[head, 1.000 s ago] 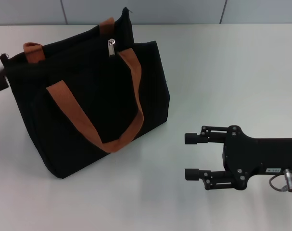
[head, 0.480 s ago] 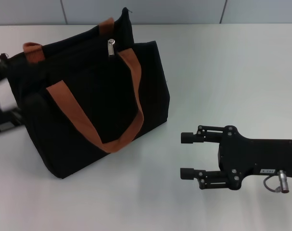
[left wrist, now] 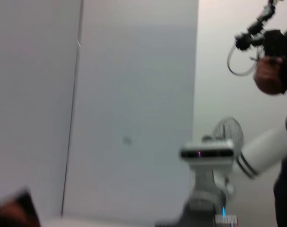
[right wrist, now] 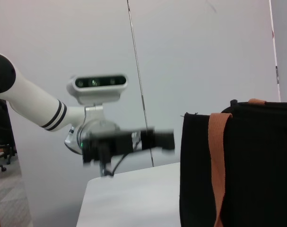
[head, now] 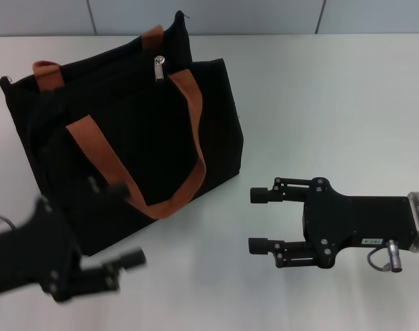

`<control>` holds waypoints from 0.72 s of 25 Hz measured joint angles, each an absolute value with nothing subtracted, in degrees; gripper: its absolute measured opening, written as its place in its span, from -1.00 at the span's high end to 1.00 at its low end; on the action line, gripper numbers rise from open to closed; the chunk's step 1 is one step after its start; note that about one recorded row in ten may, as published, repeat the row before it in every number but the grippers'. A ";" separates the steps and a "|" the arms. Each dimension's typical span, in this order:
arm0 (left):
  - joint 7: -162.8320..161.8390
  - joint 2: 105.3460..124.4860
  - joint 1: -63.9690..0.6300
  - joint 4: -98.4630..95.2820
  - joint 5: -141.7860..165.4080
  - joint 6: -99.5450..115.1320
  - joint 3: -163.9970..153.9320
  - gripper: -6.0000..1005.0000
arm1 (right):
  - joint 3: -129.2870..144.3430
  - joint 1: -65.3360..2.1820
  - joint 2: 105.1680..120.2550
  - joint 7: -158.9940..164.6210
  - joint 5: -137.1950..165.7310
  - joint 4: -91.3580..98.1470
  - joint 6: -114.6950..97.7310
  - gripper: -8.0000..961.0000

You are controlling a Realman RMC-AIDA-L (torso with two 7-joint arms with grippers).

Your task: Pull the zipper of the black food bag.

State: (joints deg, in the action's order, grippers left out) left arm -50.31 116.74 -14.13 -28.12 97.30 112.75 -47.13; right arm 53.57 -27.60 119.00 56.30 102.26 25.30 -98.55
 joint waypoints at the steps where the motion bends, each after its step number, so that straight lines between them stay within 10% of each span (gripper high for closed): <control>1: -50.31 116.74 -14.13 -28.12 97.30 112.75 -47.13 -0.66 | 53.60 -27.71 119.00 56.30 102.26 25.12 -98.49 -0.54; 18: -49.68 115.56 -16.80 -24.78 105.35 92.76 -41.85 -0.66 | 53.42 -27.45 119.09 56.30 102.43 23.82 -98.43 -0.55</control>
